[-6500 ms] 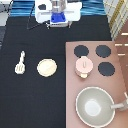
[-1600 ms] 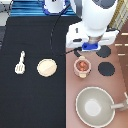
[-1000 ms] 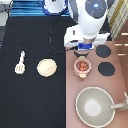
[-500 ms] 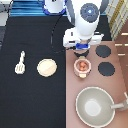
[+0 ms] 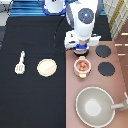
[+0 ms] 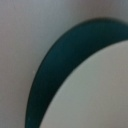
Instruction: Take the lid off the pot, put the pot on the plate, and use the tool to push the pot to the front of the table.
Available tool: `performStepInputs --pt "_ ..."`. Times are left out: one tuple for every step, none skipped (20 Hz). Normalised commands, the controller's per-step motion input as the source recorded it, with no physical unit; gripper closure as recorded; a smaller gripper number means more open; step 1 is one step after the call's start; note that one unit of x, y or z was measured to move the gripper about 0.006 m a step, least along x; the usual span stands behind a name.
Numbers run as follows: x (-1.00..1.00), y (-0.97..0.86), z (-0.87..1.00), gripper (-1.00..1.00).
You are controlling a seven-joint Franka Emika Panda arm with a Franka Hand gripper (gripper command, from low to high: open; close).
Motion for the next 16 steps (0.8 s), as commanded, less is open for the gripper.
performStepInputs --pt "0.0 0.17 0.28 1.0" --pt "0.0 0.17 0.39 -1.0" --pt "-0.04 0.14 0.51 -1.0" --pt "-0.12 0.14 0.48 -1.0" --pt "-0.17 0.1 0.51 -1.0" --pt "-0.24 0.08 0.53 -1.0" --pt "-0.3 0.07 0.57 -1.0" --pt "-0.34 0.07 0.61 -1.0" --pt "-0.35 0.06 0.71 -1.0" --pt "-0.41 0.02 0.72 -1.0" --pt "-0.32 0.0 0.92 -1.0" --pt "-0.2 0.0 1.0 -1.0" --pt "-0.07 0.0 1.0 -1.0" --pt "0.0 0.0 1.0 -1.0" --pt "0.2 0.0 1.0 -1.0" --pt "0.37 0.0 0.93 -1.0"
